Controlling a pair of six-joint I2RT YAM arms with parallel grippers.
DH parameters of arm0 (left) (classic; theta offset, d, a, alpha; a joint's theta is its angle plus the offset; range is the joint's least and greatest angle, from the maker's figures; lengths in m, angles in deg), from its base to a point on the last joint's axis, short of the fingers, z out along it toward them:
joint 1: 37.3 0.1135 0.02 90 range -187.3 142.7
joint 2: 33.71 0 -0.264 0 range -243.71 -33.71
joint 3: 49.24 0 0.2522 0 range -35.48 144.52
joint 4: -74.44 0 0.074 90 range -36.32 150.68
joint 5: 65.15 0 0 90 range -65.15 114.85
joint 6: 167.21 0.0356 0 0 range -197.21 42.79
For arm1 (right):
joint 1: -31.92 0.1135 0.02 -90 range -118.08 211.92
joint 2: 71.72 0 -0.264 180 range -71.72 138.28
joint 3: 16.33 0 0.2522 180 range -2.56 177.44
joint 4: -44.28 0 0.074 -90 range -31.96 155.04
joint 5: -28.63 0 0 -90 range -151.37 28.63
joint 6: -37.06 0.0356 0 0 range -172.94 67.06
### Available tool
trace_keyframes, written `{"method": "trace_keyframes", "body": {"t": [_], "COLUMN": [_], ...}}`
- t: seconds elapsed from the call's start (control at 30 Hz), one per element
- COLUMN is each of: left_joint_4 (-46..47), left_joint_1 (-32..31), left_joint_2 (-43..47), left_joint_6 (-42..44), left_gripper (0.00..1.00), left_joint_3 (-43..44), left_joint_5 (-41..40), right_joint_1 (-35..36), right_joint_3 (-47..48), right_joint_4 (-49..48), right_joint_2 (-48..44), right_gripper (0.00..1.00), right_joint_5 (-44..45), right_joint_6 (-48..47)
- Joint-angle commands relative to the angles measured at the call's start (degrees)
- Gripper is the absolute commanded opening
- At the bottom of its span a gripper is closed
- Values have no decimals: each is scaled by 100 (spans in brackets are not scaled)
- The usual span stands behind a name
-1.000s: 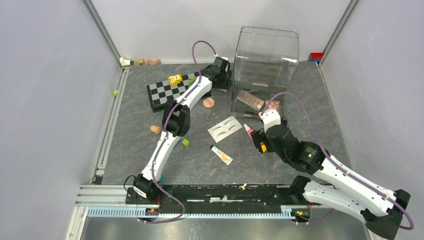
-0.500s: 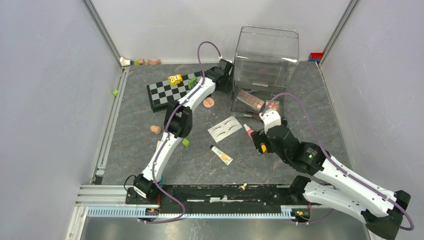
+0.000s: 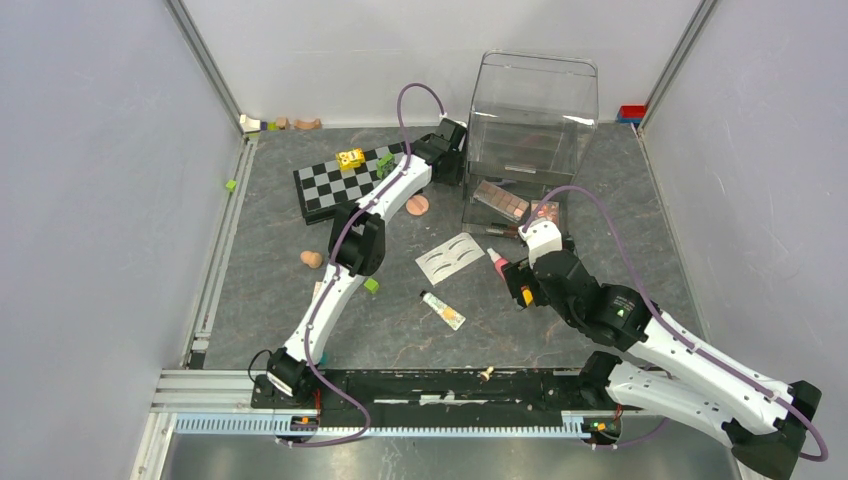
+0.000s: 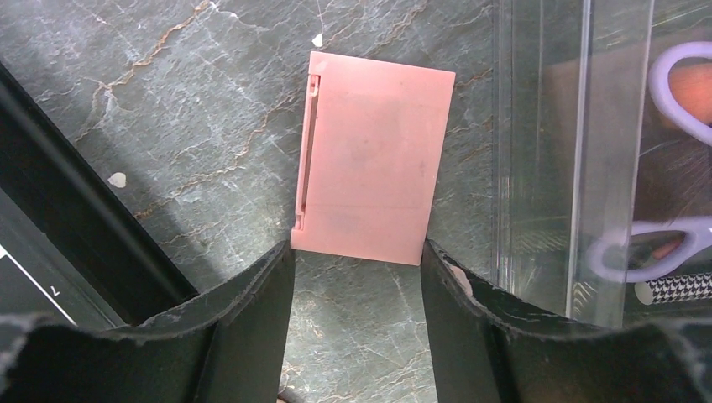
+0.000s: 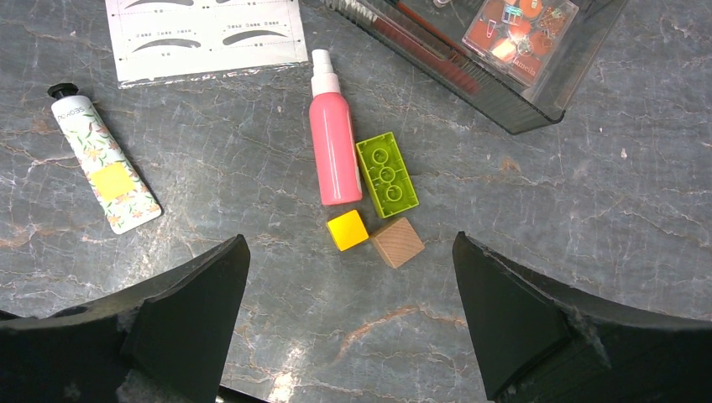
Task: Organize the makeup
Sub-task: Pick up the makeup from the center of the board.
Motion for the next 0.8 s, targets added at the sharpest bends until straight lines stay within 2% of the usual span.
{"method": "trace_keyframes", "body": {"t": [0.0, 0.17, 0.5, 0.77], "left_joint_4": [-290, -129, 357, 1257], "left_joint_1": [-72, -88, -399, -563], "left_joint_2": [-194, 37, 934, 2254], "left_joint_6": [328, 338, 265, -431], "left_gripper": [59, 56, 55, 56], "left_joint_3": [56, -414, -2185, -4500], "left_joint_5": [124, 93, -143, -291], "right_joint_1": [-11, -12, -16, -11], "right_joint_3": [-18, -9, -9, 6], "right_joint_4": [-180, -184, -183, -158], "right_joint_2": [-48, -35, -48, -120], "right_gripper": [98, 98, 98, 98], "right_joint_5": [-24, -26, -64, -143], "right_joint_6": [-11, -13, 31, 88]}}
